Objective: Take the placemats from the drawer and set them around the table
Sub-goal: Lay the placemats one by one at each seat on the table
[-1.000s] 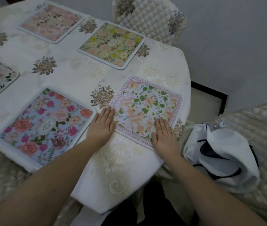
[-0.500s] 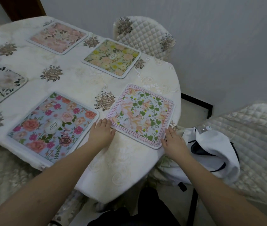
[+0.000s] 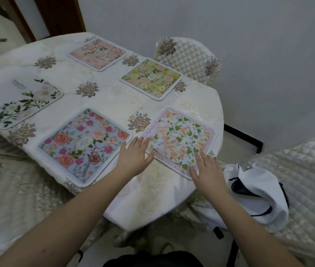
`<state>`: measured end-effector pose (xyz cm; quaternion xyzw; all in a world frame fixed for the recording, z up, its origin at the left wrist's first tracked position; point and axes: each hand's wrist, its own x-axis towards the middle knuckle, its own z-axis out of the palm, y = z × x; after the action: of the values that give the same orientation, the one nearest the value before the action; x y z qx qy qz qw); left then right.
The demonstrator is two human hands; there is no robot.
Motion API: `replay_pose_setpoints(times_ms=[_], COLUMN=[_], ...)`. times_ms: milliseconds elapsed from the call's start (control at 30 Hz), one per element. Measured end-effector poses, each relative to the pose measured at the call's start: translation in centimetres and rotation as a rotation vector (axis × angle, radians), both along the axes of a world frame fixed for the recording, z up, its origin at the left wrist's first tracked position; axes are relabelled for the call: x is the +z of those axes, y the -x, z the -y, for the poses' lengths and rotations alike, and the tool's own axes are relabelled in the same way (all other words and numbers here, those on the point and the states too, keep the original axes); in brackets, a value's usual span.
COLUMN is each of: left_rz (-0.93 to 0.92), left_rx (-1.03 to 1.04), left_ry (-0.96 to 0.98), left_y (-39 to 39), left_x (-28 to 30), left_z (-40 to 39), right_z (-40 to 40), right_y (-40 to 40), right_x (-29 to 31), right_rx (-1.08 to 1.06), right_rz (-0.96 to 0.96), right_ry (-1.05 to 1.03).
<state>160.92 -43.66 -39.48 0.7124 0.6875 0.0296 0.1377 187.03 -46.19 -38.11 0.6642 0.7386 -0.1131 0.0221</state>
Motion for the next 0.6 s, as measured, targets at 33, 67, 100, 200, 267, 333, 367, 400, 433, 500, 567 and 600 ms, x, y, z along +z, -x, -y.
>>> replay_pose_setpoints(times_ms=[33, 67, 100, 200, 267, 333, 367, 400, 433, 500, 567, 600], left_rz=[-0.008, -0.021, -0.036, -0.07, -0.069, -0.079, -0.09, -0.1, -0.11, -0.133, -0.154, -0.158], left_rx=[0.003, 0.008, 0.014, 0.042, 0.057, 0.072, 0.08, 0.092, 0.11, 0.152, 0.195, 0.215], left_ry=[0.0, -0.001, -0.007, -0.048, -0.071, -0.075, -0.079, -0.084, -0.09, -0.094, -0.085, -0.075], left_y=[0.3, 0.6, 0.8, 1.0, 0.7, 0.3, 0.2, 0.2, 0.2, 0.5, 0.9, 1.3], left_x=[0.5, 1.0, 1.5, 3.3, 4.5, 5.5, 6.0, 6.4, 6.8, 7.5, 8.2, 8.4], left_z=[0.3, 0.5, 0.8, 1.9, 2.6, 3.2, 3.5, 3.8, 4.1, 4.9, 6.0, 6.6], right_z=[0.0, 0.0, 0.0, -0.2, -0.5, -0.6, -0.7, -0.8, -0.9, -1.0, -0.9, -0.8], right_y=[0.2, 0.4, 0.6, 1.0, 1.0, 1.1, 1.2, 1.2, 1.4, 1.9, 2.7, 3.1], right_x=[0.2, 0.3, 0.5, 1.3, 1.9, 2.7, 3.0, 3.3, 3.7, 4.3, 5.0, 5.2], right_rx=[0.017, 0.032, 0.044, 0.085, 0.116, 0.138, 0.148, 0.158, 0.168, 0.188, 0.219, 0.233], right_rz=[0.005, 0.008, 0.004, 0.003, 0.005, -0.011, -0.016, -0.019, -0.022, -0.032, -0.042, -0.043], right_ry=[-0.007, -0.018, -0.032, -0.046, -0.043, -0.089, -0.112, -0.127, -0.136, -0.151, -0.164, -0.166])
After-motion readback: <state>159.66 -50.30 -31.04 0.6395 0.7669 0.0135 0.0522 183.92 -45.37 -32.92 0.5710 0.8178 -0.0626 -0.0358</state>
